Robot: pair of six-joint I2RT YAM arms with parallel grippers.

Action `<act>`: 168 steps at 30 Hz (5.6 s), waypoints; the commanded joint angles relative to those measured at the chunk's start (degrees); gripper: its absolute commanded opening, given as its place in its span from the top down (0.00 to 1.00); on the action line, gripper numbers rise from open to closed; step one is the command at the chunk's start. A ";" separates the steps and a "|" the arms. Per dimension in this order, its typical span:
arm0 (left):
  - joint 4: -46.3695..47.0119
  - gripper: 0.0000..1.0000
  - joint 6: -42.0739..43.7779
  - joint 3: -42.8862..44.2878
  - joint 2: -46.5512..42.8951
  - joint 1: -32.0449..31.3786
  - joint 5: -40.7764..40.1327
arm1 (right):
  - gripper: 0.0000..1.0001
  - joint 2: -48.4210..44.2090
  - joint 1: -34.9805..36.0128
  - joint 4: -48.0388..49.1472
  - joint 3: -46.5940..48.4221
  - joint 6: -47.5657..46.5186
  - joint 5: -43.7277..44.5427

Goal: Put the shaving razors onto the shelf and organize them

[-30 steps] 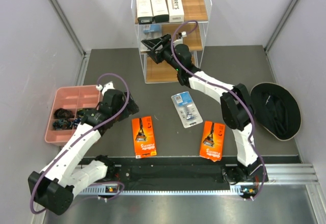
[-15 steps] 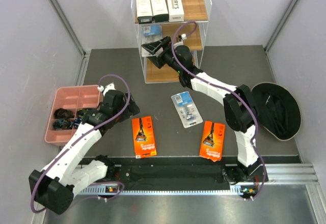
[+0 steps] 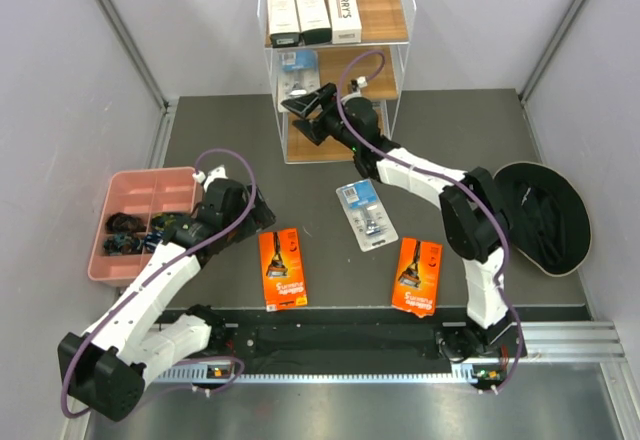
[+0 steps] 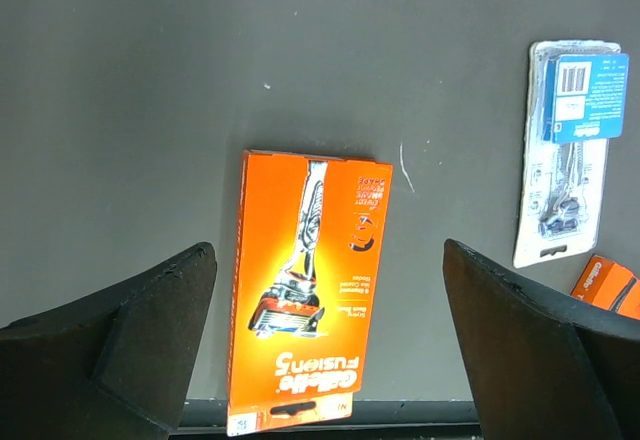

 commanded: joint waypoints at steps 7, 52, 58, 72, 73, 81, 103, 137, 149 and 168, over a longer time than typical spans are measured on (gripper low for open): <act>2.60 0.01 -0.42 -0.69 0.03 0.39 0.38 | 0.21 -8.60 0.23 1.07 -6.99 -0.81 0.65; 11.48 0.01 -5.43 3.79 15.41 -11.30 6.53 | 0.28 -53.61 9.29 -49.21 -47.79 -32.71 28.70; 10.34 0.01 -4.29 3.62 14.10 -11.30 5.04 | 0.36 -47.02 5.69 -44.99 -45.51 -35.61 25.35; 9.10 0.01 -2.88 4.05 14.36 -11.30 4.15 | 0.48 -29.62 1.20 -39.28 -34.62 -42.65 17.97; 8.93 0.01 -2.80 4.05 14.45 -11.30 3.98 | 0.49 -28.65 1.11 -38.75 -33.99 -43.00 17.70; 8.23 0.01 -2.45 4.14 13.92 -11.30 3.54 | 0.53 -17.67 -0.65 -39.97 -26.43 -44.41 17.26; 7.96 0.01 -2.53 4.05 13.13 -11.30 3.54 | 0.99 -13.17 -1.00 -41.20 -25.99 -45.55 15.94; 39.76 0.02 -6.57 -1.74 9.79 -11.21 25.95 | 1.00 -45.51 8.48 -44.98 -34.25 -46.52 5.39; 43.29 0.22 -7.98 -3.68 10.14 -11.21 28.15 | 1.00 -48.15 13.59 -44.64 -33.37 -43.09 6.63; 45.23 1.00 -7.63 -3.86 12.34 -11.12 32.28 | 0.92 -48.41 13.85 -43.67 -32.76 -42.39 5.31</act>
